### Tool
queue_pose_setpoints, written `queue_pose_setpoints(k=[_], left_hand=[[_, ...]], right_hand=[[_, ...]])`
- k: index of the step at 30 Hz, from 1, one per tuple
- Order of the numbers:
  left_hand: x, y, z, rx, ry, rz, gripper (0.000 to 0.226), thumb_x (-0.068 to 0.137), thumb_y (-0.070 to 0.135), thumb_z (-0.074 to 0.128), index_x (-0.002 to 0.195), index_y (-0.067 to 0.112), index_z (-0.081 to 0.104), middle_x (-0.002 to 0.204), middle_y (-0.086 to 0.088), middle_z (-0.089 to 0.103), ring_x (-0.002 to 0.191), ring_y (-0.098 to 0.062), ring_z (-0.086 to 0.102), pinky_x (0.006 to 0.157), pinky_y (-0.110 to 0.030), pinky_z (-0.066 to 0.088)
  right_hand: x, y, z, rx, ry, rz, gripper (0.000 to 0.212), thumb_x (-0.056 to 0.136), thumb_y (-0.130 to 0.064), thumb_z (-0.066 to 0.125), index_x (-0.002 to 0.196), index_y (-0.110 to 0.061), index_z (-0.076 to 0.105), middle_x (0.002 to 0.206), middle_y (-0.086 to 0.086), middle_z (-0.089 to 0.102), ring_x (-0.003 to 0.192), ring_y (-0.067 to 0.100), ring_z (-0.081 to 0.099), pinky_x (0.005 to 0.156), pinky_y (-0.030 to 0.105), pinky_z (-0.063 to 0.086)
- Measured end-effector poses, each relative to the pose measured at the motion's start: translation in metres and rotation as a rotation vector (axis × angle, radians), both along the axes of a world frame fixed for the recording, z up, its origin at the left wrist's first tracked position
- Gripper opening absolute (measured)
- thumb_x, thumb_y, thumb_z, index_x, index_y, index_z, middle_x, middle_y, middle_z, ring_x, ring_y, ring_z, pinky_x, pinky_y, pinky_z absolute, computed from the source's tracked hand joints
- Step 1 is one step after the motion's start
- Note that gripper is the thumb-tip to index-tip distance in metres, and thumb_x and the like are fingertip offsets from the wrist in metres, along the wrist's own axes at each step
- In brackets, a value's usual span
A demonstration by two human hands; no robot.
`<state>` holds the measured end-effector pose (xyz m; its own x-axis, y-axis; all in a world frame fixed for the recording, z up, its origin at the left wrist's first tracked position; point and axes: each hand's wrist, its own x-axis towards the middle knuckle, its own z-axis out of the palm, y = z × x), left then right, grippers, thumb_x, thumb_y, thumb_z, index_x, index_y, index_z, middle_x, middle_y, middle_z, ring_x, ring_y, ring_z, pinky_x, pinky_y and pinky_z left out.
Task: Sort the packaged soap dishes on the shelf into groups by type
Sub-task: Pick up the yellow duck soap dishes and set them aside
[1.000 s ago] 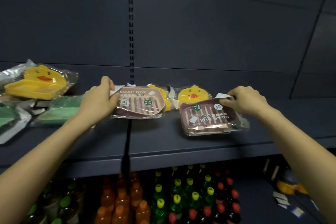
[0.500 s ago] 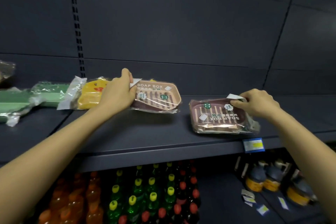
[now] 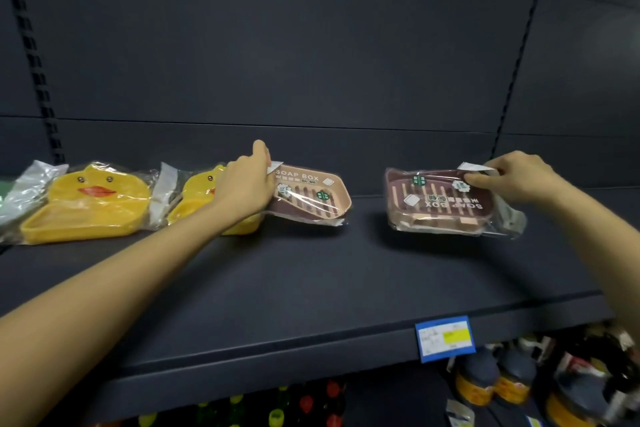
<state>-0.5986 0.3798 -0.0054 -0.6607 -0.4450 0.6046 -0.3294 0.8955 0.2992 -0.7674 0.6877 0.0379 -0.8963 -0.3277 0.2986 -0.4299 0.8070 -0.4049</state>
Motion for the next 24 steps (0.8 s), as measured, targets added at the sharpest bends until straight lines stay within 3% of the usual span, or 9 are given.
queue_pose_setpoints(k=[13,18,21,24], left_hand=[[-0.070,0.012,-0.038,-0.076,-0.280,0.323,0.034,0.090,0.009,0.042,0.122,0.003,0.031,0.104,-0.018,0.064,0.093,-0.039,0.061,0.060,-0.037,0.033],[-0.074,0.020,-0.032,-0.225,-0.374,0.475,0.050,0.088,0.009,0.048,0.132,0.003,0.025,0.107,-0.013,0.066,0.096,-0.034,0.064,0.059,-0.034,0.034],[-0.067,0.029,-0.023,-0.257,-0.372,0.495,0.055,0.083,0.012,0.057,0.129,0.004,0.028,0.111,-0.013,0.063,0.097,-0.034,0.063,0.058,-0.034,0.034],[-0.054,0.036,-0.015,-0.298,-0.341,0.508,0.044,0.083,0.022,0.059,0.117,0.006,0.035,0.111,-0.012,0.062,0.097,-0.033,0.061,0.051,-0.032,0.030]], right_hand=[[-0.081,-0.031,-0.011,-0.004,-0.137,0.188,0.029,0.083,-0.045,0.063,0.099,-0.022,0.070,0.100,0.005,0.069,0.100,0.027,0.062,0.086,0.036,0.048],[-0.107,-0.040,-0.015,0.043,-0.124,0.226,0.019,0.083,-0.045,0.062,0.075,-0.028,0.065,0.099,0.006,0.070,0.097,0.028,0.062,0.086,0.038,0.050],[-0.119,-0.048,-0.018,0.046,-0.133,0.254,0.018,0.083,-0.044,0.063,0.079,-0.027,0.065,0.099,0.007,0.069,0.097,0.030,0.062,0.084,0.036,0.049],[-0.127,-0.060,-0.024,0.067,-0.142,0.288,0.023,0.083,-0.044,0.062,0.090,-0.024,0.070,0.105,0.008,0.068,0.098,0.030,0.061,0.083,0.035,0.047]])
